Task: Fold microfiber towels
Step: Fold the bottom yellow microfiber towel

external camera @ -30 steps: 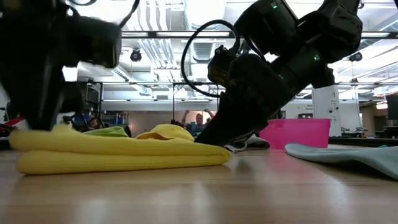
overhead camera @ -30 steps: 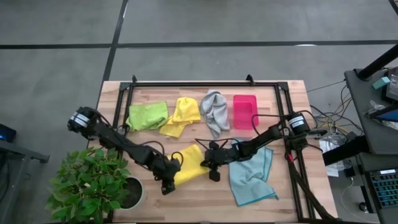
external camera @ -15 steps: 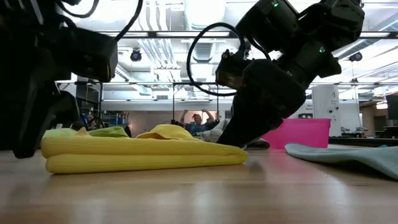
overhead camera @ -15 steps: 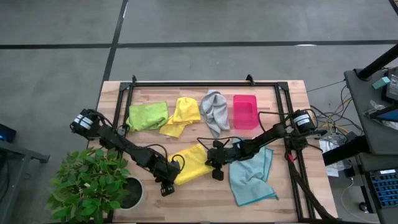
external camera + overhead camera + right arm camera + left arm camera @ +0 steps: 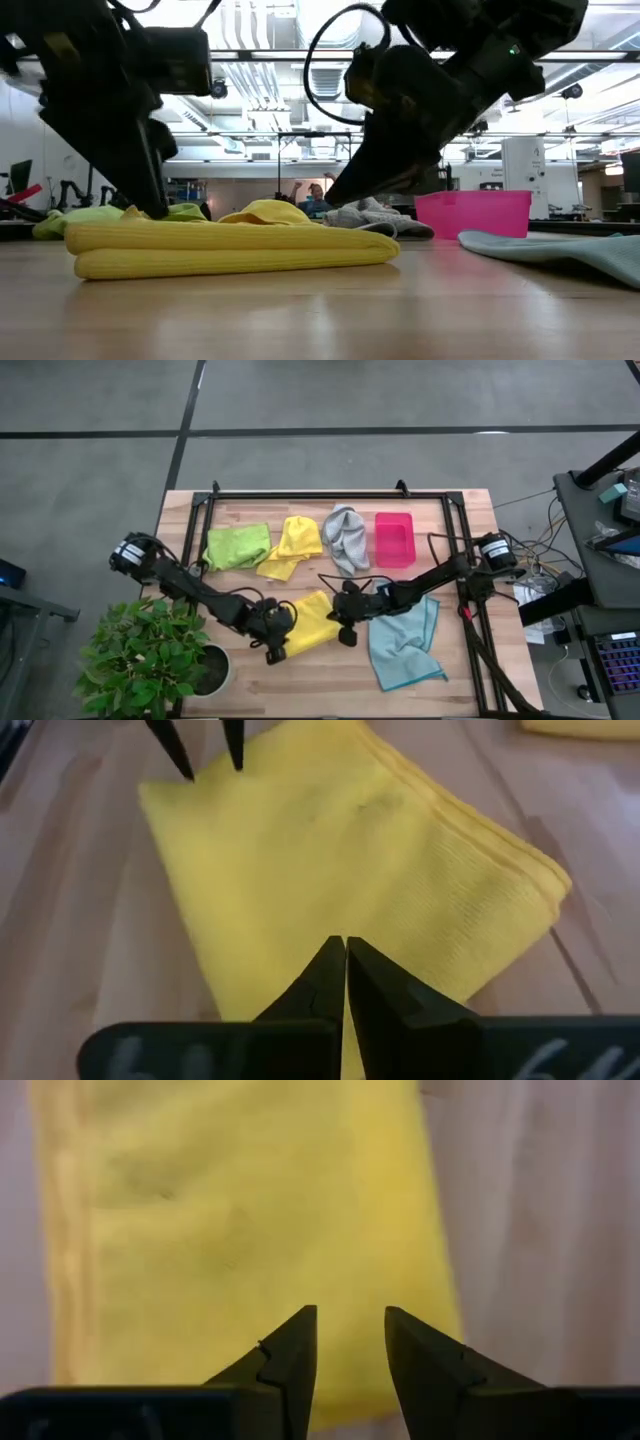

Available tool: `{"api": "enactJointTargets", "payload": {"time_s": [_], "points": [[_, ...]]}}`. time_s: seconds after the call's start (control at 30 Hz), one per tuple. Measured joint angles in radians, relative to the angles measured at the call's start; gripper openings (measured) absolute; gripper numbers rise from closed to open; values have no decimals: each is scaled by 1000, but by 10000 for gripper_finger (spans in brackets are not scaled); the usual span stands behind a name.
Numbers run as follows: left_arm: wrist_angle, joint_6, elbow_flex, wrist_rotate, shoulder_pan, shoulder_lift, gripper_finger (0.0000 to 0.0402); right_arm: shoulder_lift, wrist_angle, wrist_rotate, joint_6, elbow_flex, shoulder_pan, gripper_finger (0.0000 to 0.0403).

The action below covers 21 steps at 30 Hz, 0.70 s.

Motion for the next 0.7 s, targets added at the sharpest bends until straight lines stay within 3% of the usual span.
{"api": "enactJointTargets", "payload": {"time_s": [0.2, 0.4, 0.7], "points": [[-3, 12, -16, -25, 0, 33, 105, -2, -62, -112, 153, 19, -38, 44], [9, -15, -56, -41, 0, 42, 105, -3, -153, -193, 298, 36, -72, 129], [16, -16, -66, -45, 0, 41, 105, 1, -189, -197, 358, 41, -101, 244]]}}
